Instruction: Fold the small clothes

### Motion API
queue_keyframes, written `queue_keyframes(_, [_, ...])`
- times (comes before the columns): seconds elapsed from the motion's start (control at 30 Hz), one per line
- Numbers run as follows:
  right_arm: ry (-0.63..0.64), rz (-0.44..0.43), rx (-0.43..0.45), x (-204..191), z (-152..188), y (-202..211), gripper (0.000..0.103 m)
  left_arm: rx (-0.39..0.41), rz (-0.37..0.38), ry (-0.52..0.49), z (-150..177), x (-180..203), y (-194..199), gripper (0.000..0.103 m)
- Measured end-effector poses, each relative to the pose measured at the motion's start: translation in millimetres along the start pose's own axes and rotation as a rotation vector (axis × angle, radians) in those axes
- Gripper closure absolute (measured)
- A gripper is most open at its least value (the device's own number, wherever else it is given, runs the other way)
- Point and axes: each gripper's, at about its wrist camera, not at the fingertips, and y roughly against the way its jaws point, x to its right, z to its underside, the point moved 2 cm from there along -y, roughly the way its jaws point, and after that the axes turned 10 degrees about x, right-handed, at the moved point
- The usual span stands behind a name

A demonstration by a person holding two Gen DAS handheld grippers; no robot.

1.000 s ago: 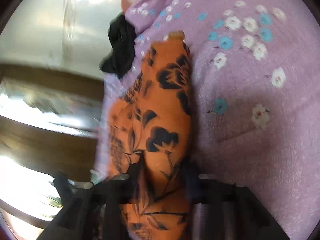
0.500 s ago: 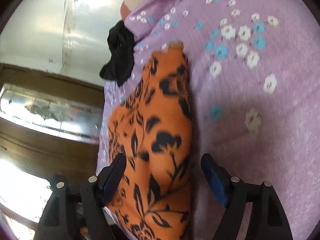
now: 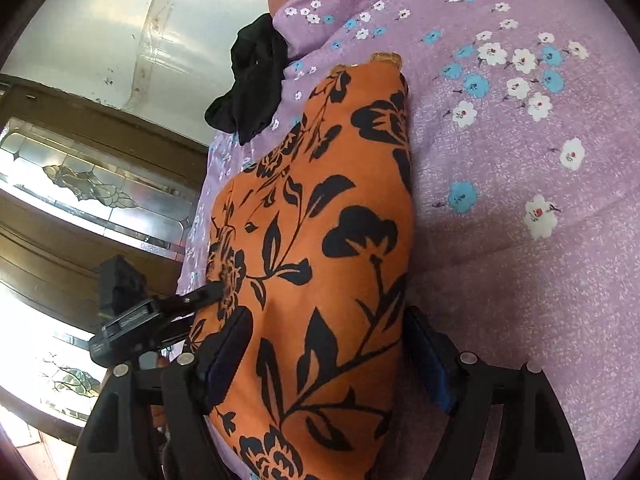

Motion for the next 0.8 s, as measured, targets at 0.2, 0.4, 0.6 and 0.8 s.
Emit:
queue_keyframes(0.2, [0.054, 0.039, -0.038, -9, -3, -17, 0.052, -0.026, 0.045, -0.022, 1, 1, -13, 0.065])
queue_keyframes(0.4, [0.143, 0.028, -0.036, -33, -17, -1, 0.069, 0.007, 0.070, -0.002, -1, 16, -3, 0.077])
queue_keyframes(0.6, [0.234, -0.001, 0.050, -60, -51, 51, 0.070, 0.106, 0.165, -0.023, -2, 62, 32, 0.077])
queue_keyframes(0.8, [0.259, -0.016, 0.128, -59, -86, 105, 0.070, 0.174, 0.225, -0.104, -4, 120, 48, 0.077])
